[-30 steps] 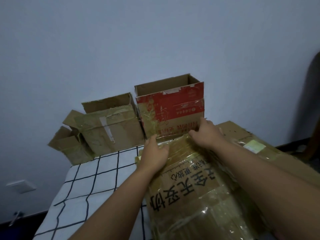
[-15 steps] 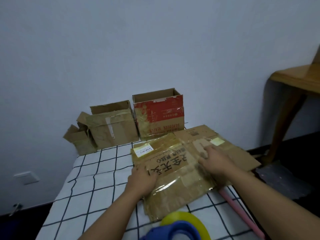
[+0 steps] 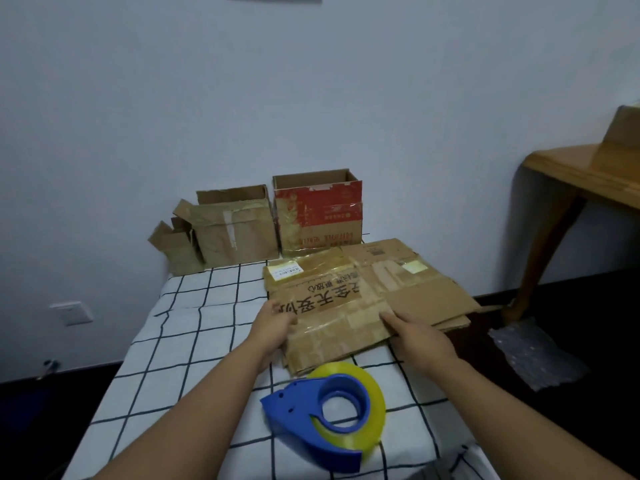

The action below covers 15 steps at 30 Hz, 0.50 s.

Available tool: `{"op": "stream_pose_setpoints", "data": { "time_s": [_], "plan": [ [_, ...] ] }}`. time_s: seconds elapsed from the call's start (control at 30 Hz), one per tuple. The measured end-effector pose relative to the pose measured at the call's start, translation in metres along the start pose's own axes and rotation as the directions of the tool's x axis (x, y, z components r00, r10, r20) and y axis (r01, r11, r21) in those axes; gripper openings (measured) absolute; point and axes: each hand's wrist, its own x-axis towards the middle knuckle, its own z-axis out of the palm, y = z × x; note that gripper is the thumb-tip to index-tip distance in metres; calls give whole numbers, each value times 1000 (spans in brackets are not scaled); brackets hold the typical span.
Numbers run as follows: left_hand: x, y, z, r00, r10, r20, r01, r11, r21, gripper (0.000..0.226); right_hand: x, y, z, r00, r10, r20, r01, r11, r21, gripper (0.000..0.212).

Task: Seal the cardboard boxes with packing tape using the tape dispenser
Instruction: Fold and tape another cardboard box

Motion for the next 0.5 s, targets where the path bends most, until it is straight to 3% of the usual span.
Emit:
{"op": "stream_pose_setpoints", "data": {
  "time_s": [0.07,0.17,0.27,0.37,0.43,0.5],
  "plan": [
    [2,-2,-7,1000,4,9,-4,1000,25,55,0,1,-2,1000,6,-27,-5,999,41,54],
    [4,-4,-15,997,43,59,-46,998,47,55,2,-1,-7,998,-2,-70,7,997,80,53],
    [3,-3,-24,980,138,146,-165,968,188,57,7,-5,-13,996,9,-92,-1,996,84,52],
    [0,-6,-36,930,202,308,-314,871,377,71,14,-7,-21,991,-16,-130,26,996,80,47],
    [-4,-8,-42,897,165,410,-378,767,519,79,17,-8,-25,988,-36,-147,49,995,82,46],
    [-12,-11,-42,864,115,490,-402,744,534,72,18,-9,-24,989,-40,-140,49,996,68,46]
  ]
}}
